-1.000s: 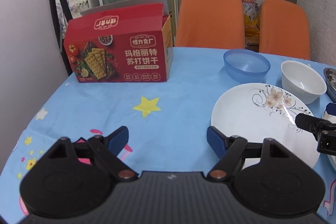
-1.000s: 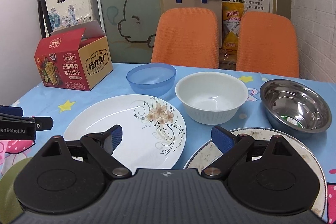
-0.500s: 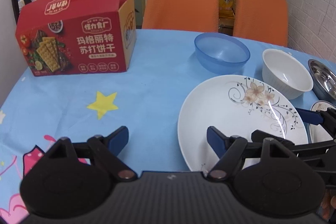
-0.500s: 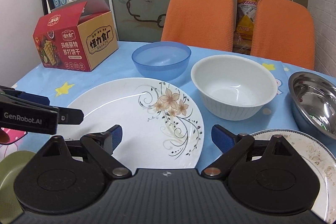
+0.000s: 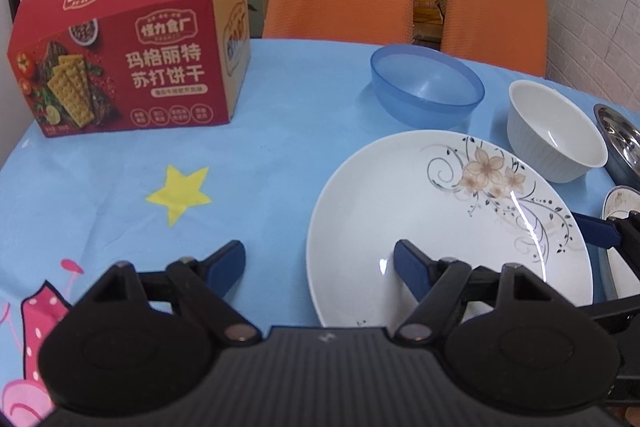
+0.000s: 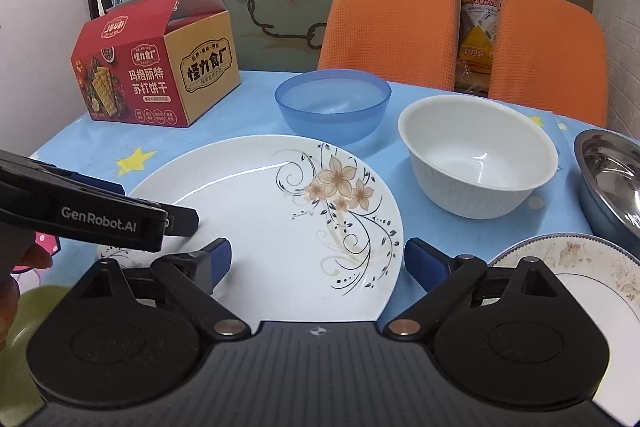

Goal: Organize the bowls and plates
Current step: 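Move both grippers to the rim of the white floral plate, then close both grippers on the floral plate rim and lift it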

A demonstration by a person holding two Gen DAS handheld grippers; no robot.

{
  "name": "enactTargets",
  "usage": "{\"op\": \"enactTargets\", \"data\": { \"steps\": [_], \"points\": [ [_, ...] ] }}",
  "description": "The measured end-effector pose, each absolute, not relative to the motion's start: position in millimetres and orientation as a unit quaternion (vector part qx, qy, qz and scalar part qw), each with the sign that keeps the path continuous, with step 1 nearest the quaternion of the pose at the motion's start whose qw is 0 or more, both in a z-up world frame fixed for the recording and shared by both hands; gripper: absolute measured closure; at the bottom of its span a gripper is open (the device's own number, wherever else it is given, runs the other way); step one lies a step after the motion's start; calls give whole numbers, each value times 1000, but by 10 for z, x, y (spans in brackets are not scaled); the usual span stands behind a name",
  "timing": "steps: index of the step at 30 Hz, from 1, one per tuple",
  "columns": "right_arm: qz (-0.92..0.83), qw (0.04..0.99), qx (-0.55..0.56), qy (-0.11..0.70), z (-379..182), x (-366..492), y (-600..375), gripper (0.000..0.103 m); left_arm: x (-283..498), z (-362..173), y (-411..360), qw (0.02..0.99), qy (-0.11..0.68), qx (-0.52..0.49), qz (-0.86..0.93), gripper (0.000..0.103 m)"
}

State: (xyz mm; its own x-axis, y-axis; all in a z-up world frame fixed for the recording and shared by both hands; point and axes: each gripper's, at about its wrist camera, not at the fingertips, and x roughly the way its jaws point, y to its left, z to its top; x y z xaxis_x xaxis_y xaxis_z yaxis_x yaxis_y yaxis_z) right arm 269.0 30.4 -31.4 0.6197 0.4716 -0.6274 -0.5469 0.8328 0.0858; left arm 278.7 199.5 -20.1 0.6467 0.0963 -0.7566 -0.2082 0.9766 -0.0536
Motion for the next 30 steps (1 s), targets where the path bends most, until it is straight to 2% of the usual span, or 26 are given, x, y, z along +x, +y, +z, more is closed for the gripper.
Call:
{"op": "enactTargets", "data": {
  "steps": [7, 8, 10, 16, 30],
  "points": [
    [290, 900, -96, 310, -398, 2570, 388, 0, 2775, -217, 1980, 909, 405, -72, 68, 29],
    [289, 902, -96, 306, -403, 2556, 390, 0, 2768, -216, 1972, 911, 402, -72, 63, 32],
    [287, 903, -95, 306, -401, 2552, 391, 0, 2758, -202, 1919, 914, 397, -67, 49, 46],
    [268, 912, -92, 295, -397, 2537, 398, 0, 2810, -178, 1851, 912, 399, -68, 66, 51],
    [269, 925, -35, 267, 0, 2392, 280, 0, 2547, 251, 1833, 931, 353, -63, 66, 51]
  ]
}}
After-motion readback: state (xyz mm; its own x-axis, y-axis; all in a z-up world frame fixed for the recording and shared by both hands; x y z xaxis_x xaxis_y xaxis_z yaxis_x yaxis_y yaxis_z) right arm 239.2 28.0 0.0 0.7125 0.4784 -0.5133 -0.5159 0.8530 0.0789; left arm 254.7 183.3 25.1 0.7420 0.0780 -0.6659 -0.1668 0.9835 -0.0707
